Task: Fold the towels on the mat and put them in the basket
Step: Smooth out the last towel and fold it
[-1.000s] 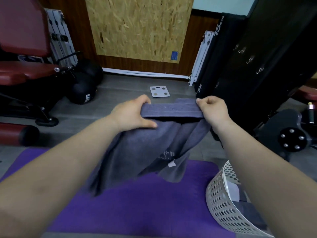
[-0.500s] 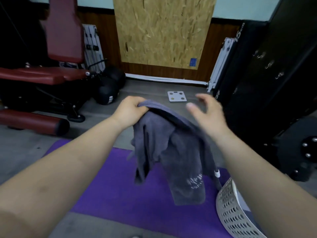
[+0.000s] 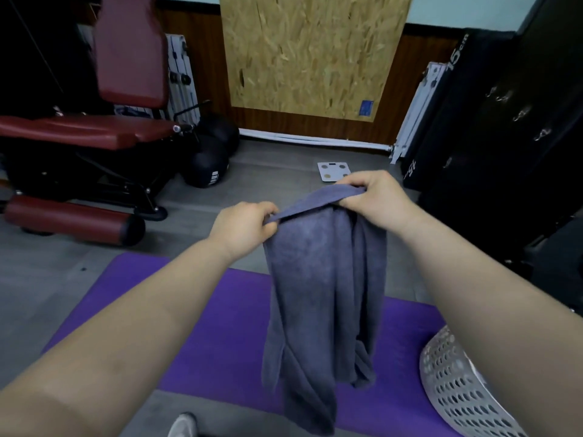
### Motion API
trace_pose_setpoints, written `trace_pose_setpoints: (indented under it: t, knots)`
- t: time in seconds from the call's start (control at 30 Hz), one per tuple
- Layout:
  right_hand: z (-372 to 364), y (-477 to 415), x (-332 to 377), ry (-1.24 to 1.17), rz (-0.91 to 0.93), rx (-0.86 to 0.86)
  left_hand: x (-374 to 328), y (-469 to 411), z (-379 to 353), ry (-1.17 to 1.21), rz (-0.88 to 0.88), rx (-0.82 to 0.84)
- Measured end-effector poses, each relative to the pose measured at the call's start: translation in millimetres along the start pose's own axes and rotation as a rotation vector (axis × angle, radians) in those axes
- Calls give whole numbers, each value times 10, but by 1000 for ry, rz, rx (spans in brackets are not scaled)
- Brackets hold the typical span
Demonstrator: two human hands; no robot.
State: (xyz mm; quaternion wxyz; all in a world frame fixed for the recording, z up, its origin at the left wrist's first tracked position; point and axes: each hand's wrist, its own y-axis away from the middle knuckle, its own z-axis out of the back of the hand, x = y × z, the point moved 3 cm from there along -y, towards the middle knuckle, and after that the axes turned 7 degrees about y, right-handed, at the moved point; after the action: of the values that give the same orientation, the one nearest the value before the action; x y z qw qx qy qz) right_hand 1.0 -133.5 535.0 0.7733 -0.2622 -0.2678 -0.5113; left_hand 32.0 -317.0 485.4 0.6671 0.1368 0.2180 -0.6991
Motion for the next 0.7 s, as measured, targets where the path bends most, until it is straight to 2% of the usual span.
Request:
trace_pose_setpoints:
  t: [0.17, 0.3, 0.5, 0.6, 0.7]
  knots:
    - [-477, -538, 291, 16, -84, -37, 1232, -238, -5, -65, 109, 84]
    - [-752, -929, 335, 75, -188, -112, 2342, -343, 88, -2, 220, 167]
    - [-1194, -1097, 205, 146, -319, -150, 3345, -536, 240, 7, 395, 109]
    - [-1522, -1100, 25, 118, -405, -92, 3776, -545, 194, 60, 490, 131]
    - [-1903, -1039, -185, 64, -493, 22, 4097, -478, 140, 304, 494, 133]
